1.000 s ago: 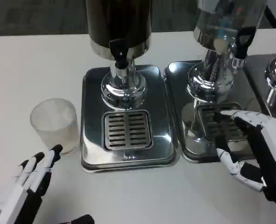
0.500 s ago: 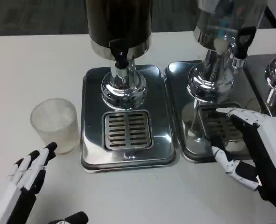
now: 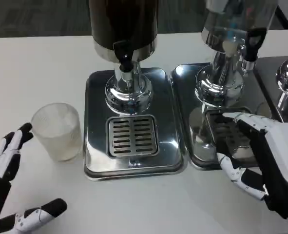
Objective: Grasp the cup under the faucet to collect the drink, then remove the cup.
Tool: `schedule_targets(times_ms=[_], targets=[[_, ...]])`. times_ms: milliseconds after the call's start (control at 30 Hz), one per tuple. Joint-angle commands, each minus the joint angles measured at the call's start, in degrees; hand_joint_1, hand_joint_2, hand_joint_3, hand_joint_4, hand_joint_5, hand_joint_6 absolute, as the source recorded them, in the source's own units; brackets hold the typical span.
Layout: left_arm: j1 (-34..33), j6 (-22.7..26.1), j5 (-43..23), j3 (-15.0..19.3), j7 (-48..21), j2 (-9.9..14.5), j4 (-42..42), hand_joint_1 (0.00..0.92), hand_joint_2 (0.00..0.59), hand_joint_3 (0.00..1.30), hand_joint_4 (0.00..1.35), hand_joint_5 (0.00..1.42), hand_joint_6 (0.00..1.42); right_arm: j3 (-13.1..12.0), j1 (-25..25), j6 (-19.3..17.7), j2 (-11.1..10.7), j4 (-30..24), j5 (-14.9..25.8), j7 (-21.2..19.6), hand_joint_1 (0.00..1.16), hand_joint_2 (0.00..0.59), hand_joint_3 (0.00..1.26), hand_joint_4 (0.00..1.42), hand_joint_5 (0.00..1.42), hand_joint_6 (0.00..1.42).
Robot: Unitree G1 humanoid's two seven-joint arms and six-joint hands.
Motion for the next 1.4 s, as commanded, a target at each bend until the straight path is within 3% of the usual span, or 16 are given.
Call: schedule_targets(times_ms=[33,400,767,1167,1400], targets=[[-2.23,-2.24,-2.89,2.49,0.87,0.55,3.16,0.000,0.000,0.00,0.00,0.00,0.07,0.55,0.23,0.63,0.85,-0.87,-0.60,-0.29,0.48,0.450,0.38,0.31,0.30,0.31],[-14.58,-2.74,-13.33,3.33,-7.04,4.83,19.95,0.000,0.000,0.00,0.00,0.04,0.15,2.37,-1.05,0.75,3.03,0.25,-1.83,-1.45,0.48,0.450,0.38,0.31,0.30,0.31],[-27.56,-4.07,-11.76,-0.71,-10.27,8.94,37.14,0.128,0.000,0.00,0.00,0.14,0.24,5.10,-2.80,0.80,5.30,2.62,-2.87,-3.75,0.48,0.443,0.38,0.32,0.30,0.31],[-36.45,-6.36,-8.69,-7.10,-10.49,11.38,48.05,0.165,0.000,0.00,0.02,0.26,0.39,7.04,-3.64,0.84,6.55,4.15,-3.67,-5.54,0.47,0.442,0.38,0.33,0.31,0.31],[-39.37,-7.68,-7.15,-10.39,-10.05,12.37,51.56,0.165,0.000,0.00,0.02,0.27,0.41,7.59,-3.72,0.85,6.60,4.44,-3.72,-5.94,0.47,0.442,0.39,0.34,0.31,0.31]])
